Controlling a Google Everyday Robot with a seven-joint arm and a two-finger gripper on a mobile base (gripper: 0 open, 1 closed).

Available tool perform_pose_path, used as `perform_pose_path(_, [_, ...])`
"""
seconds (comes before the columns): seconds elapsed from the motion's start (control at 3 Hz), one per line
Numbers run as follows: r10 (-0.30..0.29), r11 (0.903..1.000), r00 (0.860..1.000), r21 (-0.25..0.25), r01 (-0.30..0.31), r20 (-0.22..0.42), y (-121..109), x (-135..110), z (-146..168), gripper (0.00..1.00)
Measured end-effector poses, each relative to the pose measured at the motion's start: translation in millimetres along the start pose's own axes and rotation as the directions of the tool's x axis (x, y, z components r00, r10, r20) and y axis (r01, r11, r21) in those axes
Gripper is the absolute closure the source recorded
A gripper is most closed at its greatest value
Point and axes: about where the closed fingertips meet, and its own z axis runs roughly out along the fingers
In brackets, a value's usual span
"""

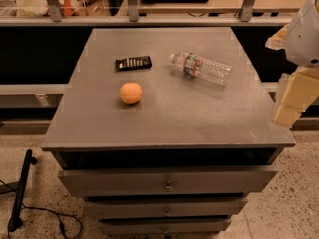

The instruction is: Move rxbar chocolate near orange

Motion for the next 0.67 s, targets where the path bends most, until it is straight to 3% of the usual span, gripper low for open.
perform_pose_path(0.33, [0.0,1.0,1.0,0.007,0.0,0.003,-3.0,-1.6,-0.9,0.0])
perform_pose_path(0.67, [0.02,0.9997,1.0,0.015,-0.02,0.003,-27.5,-6.6,5.8,0.0])
